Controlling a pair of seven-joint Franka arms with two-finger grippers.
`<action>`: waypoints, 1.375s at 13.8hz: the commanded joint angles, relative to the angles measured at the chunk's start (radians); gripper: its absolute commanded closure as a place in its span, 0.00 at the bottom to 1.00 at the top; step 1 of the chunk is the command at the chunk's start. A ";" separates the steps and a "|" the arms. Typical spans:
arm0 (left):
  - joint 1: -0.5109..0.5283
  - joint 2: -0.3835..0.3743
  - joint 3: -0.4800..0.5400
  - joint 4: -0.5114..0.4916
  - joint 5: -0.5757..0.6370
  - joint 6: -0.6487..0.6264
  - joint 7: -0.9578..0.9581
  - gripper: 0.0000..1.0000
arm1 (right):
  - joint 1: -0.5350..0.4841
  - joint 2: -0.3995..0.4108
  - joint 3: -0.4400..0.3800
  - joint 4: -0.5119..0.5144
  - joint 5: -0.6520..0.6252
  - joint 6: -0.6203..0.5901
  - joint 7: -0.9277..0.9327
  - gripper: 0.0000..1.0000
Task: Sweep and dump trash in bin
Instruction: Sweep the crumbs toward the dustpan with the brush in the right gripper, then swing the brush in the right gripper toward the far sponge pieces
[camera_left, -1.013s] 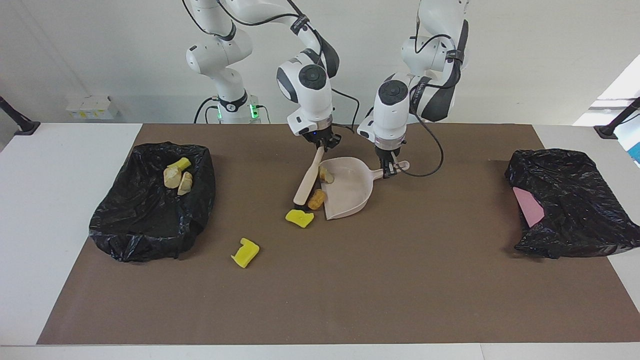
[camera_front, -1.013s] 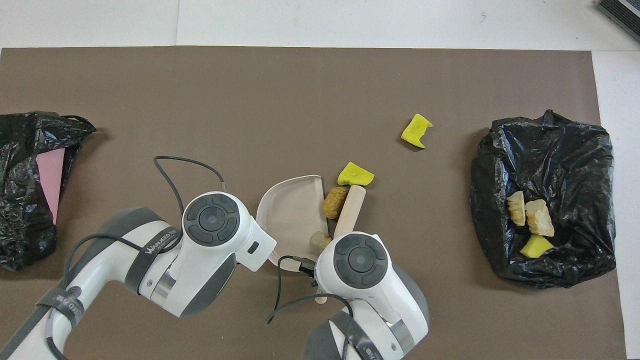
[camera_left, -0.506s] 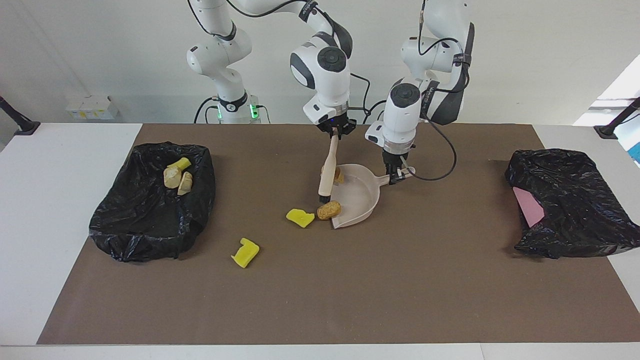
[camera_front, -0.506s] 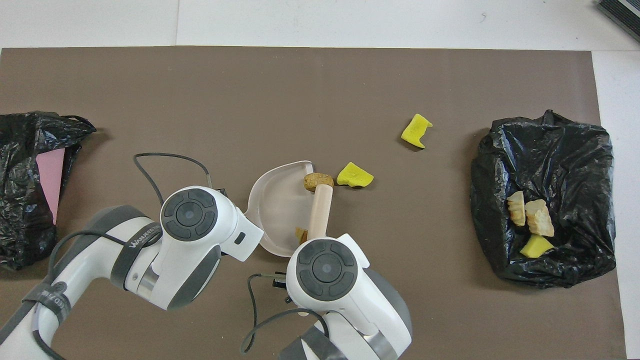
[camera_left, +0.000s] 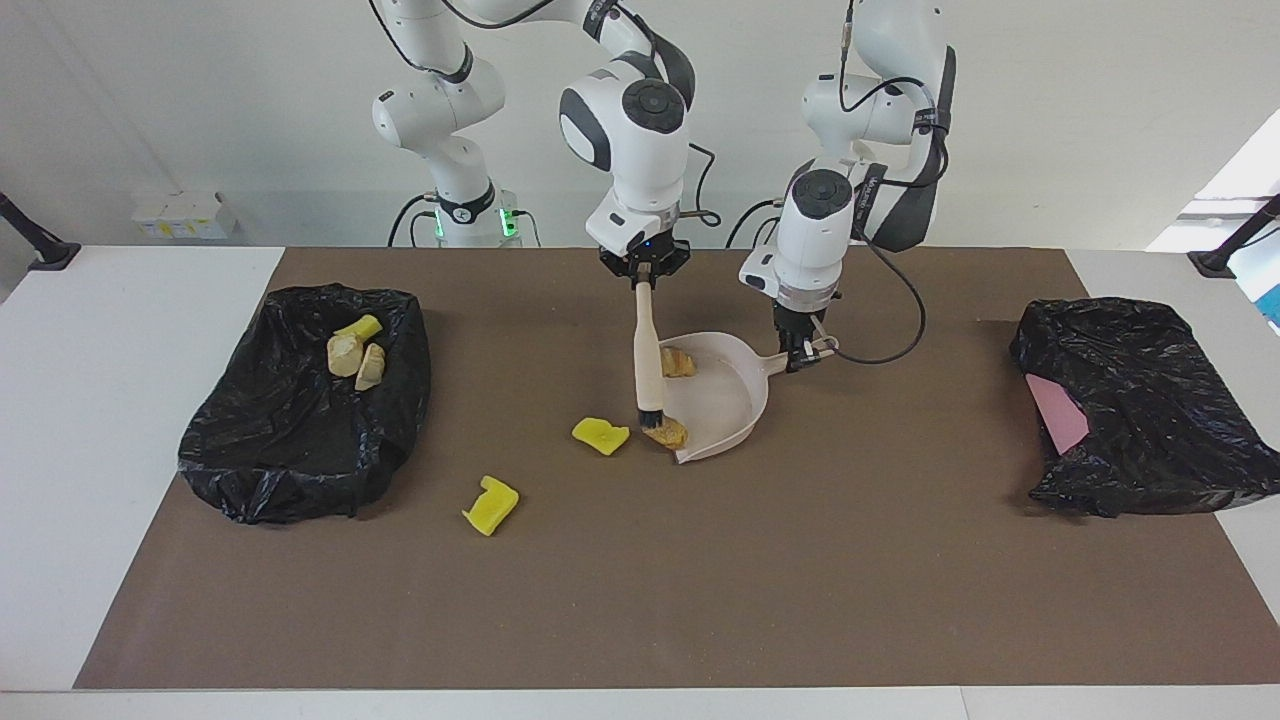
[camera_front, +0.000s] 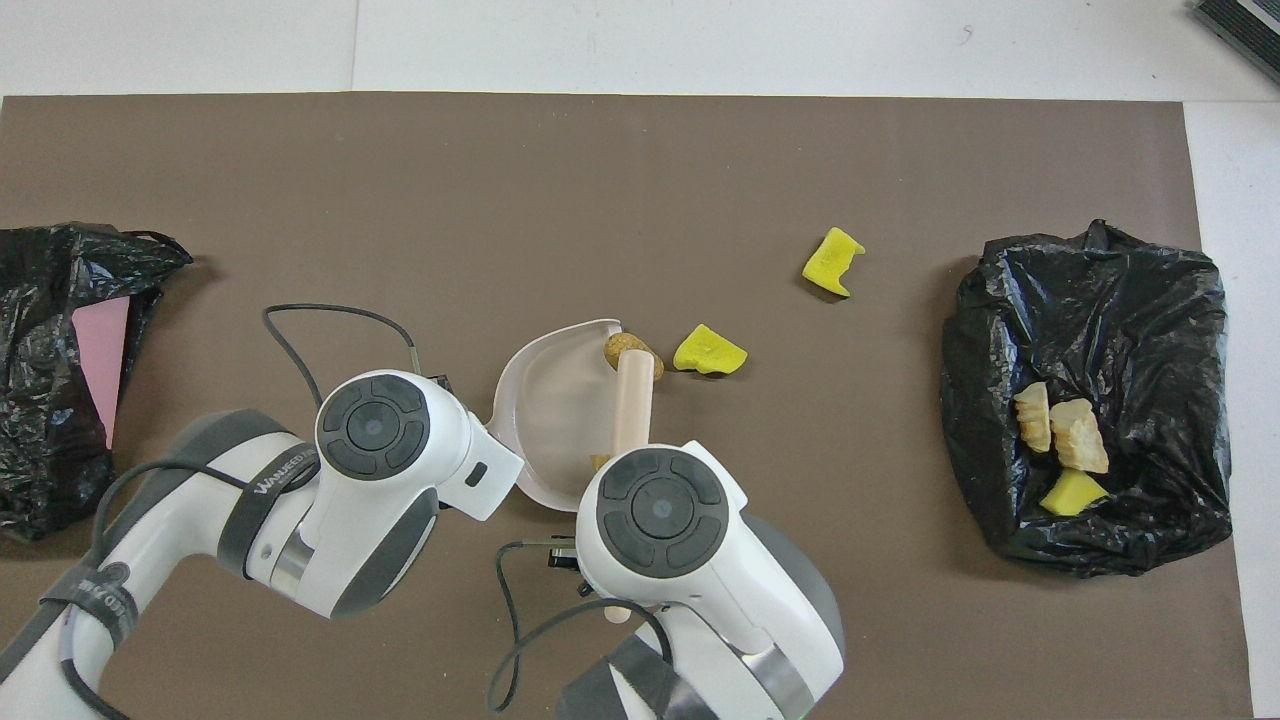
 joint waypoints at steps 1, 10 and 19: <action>0.012 -0.009 -0.002 -0.013 0.007 0.017 0.002 1.00 | -0.098 0.039 0.005 0.041 -0.085 -0.030 -0.154 1.00; -0.019 0.018 -0.002 0.066 0.007 -0.101 -0.112 1.00 | -0.345 0.235 -0.002 0.239 -0.394 -0.125 -0.409 1.00; -0.034 0.009 -0.003 0.057 0.007 -0.121 -0.162 1.00 | -0.357 0.320 0.010 0.280 -0.384 -0.111 -0.466 1.00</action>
